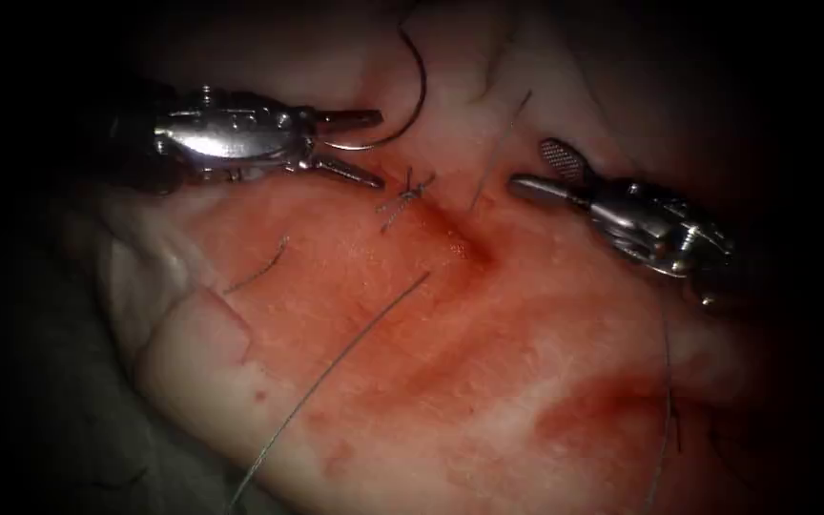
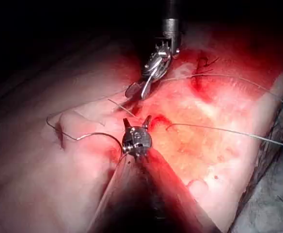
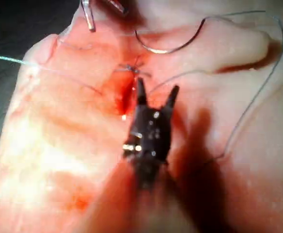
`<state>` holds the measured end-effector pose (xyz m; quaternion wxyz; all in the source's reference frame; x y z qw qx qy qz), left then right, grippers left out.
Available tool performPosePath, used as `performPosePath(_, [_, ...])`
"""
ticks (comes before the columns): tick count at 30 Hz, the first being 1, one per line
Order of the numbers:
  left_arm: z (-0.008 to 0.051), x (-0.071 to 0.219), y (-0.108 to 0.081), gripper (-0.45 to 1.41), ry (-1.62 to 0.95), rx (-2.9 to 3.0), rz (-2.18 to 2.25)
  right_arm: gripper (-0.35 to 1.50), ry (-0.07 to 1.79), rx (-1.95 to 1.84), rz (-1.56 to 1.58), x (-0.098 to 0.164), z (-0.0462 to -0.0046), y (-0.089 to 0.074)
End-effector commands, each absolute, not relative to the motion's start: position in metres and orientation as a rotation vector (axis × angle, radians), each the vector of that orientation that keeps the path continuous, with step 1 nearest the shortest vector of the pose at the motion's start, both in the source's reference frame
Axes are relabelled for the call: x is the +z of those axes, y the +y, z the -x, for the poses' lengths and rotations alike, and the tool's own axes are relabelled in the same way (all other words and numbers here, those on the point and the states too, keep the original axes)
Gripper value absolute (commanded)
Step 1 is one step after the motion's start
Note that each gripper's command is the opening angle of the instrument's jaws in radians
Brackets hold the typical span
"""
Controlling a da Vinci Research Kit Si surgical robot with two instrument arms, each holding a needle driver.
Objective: Wound Closure
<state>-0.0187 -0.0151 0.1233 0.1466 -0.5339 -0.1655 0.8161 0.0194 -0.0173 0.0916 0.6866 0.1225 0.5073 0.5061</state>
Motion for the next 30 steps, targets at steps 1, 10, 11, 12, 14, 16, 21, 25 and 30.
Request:
performPosePath(1, [0.0194,0.1238,-0.0158,0.42,-0.497,2.359,1.574,1.08,1.141,1.152,-0.300,0.0930,-0.0205,-0.0183])
performPosePath(10, [0.0201,0.1243,-0.0173,0.41,-0.561,2.380,1.661,1.08,1.158,1.170,-0.325,0.0939,-0.0228,-0.0168])
performPosePath(11, [0.0203,0.1243,-0.0175,0.41,-0.572,2.390,1.662,1.08,1.157,1.174,-0.321,0.0942,-0.0231,-0.0164])
performPosePath(12, [0.0205,0.1243,-0.0177,0.41,-0.580,2.394,1.667,1.08,1.164,1.174,-0.321,0.0944,-0.0234,-0.0159])
performPosePath(14, [0.0205,0.1242,-0.0178,0.39,-0.588,2.395,1.678,1.01,1.165,1.178,-0.327,0.0947,-0.0240,-0.0156])
performPosePath(16, [0.0205,0.1241,-0.0180,0.37,-0.597,2.401,1.678,0.71,1.167,1.169,-0.336,0.0948,-0.0242,-0.0157])
performPosePath(21, [0.0206,0.1241,-0.0180,0.34,-0.608,2.407,1.681,-0.35,1.181,1.110,-0.353,0.0947,-0.0235,-0.0164])
performPosePath(25, [0.0206,0.1240,-0.0181,0.29,-0.612,2.408,1.686,-0.35,1.227,1.083,-0.279,0.0927,-0.0216,-0.0156])
performPosePath(30, [0.0213,0.1241,-0.0186,0.22,-0.615,2.421,1.675,-0.35,1.261,1.031,-0.193,0.0892,-0.0208,-0.0139])
